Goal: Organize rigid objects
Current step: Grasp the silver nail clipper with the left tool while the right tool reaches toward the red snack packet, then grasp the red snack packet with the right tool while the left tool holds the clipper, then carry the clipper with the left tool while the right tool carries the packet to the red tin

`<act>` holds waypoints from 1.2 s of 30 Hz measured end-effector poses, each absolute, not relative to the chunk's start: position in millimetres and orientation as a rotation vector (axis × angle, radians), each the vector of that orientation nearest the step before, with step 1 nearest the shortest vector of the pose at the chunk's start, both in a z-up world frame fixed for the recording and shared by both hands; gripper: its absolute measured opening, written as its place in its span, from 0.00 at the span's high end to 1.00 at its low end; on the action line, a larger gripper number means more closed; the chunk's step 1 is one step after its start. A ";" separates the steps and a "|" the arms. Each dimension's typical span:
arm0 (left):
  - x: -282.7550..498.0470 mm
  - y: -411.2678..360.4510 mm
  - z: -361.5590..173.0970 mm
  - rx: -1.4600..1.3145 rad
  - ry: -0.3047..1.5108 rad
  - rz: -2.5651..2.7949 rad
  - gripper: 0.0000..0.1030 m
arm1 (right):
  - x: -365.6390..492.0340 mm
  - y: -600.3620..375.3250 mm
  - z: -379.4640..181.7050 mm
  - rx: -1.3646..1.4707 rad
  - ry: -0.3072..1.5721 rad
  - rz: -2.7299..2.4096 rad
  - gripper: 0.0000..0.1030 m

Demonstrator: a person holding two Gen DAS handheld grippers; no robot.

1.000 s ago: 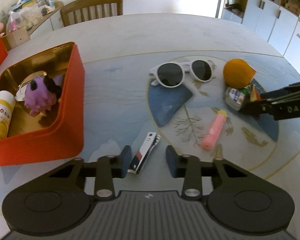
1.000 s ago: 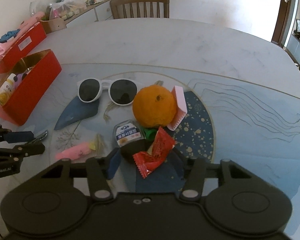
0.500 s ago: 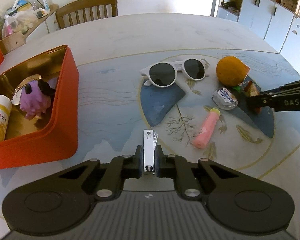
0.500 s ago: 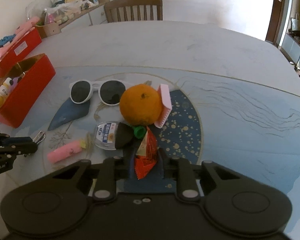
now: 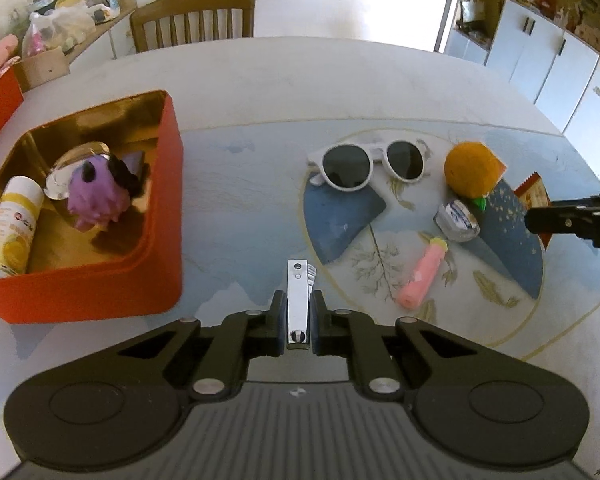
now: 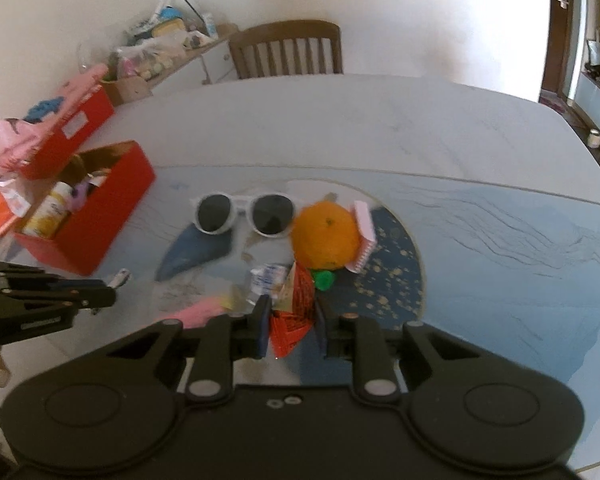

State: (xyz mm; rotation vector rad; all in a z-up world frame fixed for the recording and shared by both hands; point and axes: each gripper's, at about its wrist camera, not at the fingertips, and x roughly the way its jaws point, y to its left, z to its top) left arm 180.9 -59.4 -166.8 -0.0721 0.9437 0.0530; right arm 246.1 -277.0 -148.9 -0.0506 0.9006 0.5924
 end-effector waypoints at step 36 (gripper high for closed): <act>173.1 73.2 -99.3 -0.162 0.842 0.192 0.89 | 232.4 -101.4 -85.3 -0.125 0.792 0.860 0.79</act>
